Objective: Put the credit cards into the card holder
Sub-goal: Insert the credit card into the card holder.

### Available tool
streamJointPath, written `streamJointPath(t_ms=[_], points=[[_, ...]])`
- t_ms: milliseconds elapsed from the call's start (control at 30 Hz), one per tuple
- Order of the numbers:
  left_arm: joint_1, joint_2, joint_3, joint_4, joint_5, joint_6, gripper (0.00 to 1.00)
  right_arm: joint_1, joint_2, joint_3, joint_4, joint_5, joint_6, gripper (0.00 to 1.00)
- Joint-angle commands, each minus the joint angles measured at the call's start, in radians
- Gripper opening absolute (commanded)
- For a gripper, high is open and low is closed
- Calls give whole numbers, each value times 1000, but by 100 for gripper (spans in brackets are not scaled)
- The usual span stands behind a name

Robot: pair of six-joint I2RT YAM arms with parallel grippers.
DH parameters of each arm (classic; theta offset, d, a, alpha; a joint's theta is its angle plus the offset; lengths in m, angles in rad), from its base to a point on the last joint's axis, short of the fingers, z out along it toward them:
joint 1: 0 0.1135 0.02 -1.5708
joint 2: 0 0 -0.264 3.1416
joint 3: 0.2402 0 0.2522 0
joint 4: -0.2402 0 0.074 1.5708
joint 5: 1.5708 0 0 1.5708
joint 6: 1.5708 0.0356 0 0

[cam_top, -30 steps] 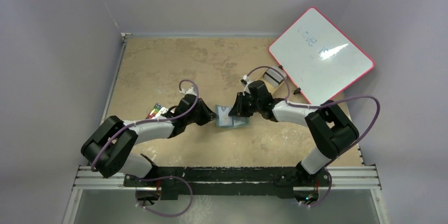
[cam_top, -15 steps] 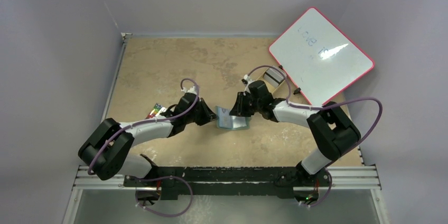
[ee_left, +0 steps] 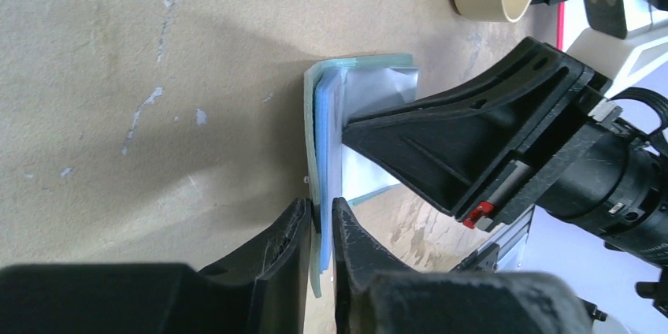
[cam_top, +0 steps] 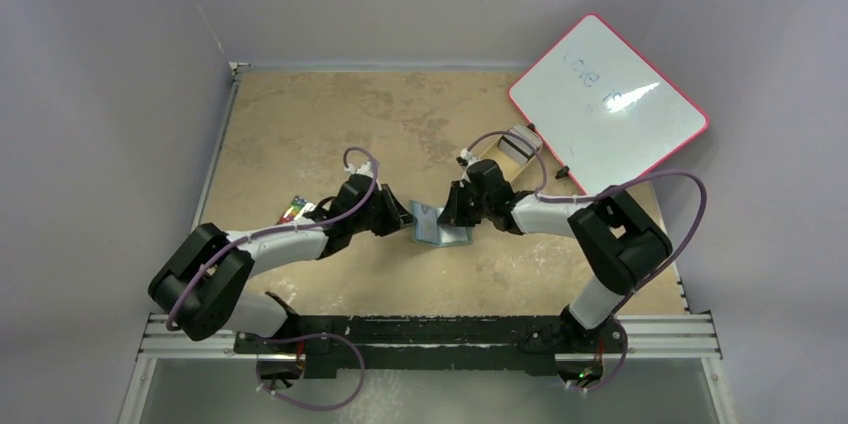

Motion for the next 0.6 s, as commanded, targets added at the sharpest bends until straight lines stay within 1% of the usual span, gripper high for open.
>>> streamJointPath(t_ms=[0, 67, 233, 267, 333, 567], points=[[-5, 15, 44, 93, 44, 11, 18, 18, 20, -5, 69, 14, 3, 12], [-5, 26, 45, 110, 58, 11, 22, 20, 28, -9, 82, 9, 8, 11], [-5, 42, 51, 116, 55, 15, 22, 22, 38, -18, 102, 0, 14, 10], [-5, 45, 52, 115, 56, 17, 21, 22, 39, -20, 105, -3, 14, 10], [-4, 45, 54, 115, 56, 17, 13, 22, 43, -21, 111, -10, 16, 10], [-4, 41, 51, 137, 59, 17, 2, 22, 50, -32, 131, -25, 19, 10]])
